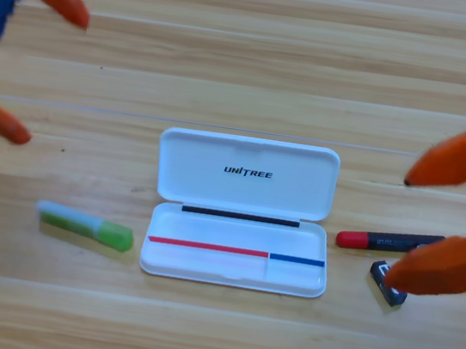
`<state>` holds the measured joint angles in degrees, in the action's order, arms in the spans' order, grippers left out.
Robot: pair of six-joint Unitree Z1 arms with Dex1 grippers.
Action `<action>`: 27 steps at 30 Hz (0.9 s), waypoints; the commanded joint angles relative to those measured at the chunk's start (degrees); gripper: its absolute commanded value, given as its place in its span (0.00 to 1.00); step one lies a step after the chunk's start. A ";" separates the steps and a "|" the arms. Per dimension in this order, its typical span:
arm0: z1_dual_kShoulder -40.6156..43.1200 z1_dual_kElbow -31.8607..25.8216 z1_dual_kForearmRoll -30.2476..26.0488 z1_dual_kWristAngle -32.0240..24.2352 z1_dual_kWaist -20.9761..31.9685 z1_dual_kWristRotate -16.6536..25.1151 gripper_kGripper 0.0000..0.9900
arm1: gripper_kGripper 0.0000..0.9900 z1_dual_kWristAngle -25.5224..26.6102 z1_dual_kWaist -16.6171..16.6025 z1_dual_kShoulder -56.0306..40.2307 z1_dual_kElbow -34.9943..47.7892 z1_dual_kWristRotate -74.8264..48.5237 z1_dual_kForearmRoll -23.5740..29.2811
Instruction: Clean up eraser and pencils
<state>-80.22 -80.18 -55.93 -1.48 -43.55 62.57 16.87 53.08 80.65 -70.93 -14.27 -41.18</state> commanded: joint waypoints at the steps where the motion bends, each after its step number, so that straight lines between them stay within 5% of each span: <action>1: -11.28 -0.06 -3.31 1.13 5.84 6.52 1.00 | 0.98 -4.92 -7.46 14.45 -0.44 3.02 -4.52; 5: -15.85 1.17 -3.66 2.44 7.34 8.10 0.99 | 0.98 -10.46 -7.73 20.16 0.35 4.34 -4.61; 12: -24.72 0.29 -3.93 4.03 8.48 3.18 0.97 | 0.97 -18.98 -7.73 25.61 0.35 9.08 -4.61; 27: -36.68 -0.77 0.47 2.18 11.64 -3.07 0.97 | 0.90 -19.42 -9.04 35.28 -2.64 9.70 -3.21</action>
<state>-113.35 -80.82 -56.62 1.79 -33.50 61.19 -2.40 45.67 110.43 -72.08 -5.03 -45.00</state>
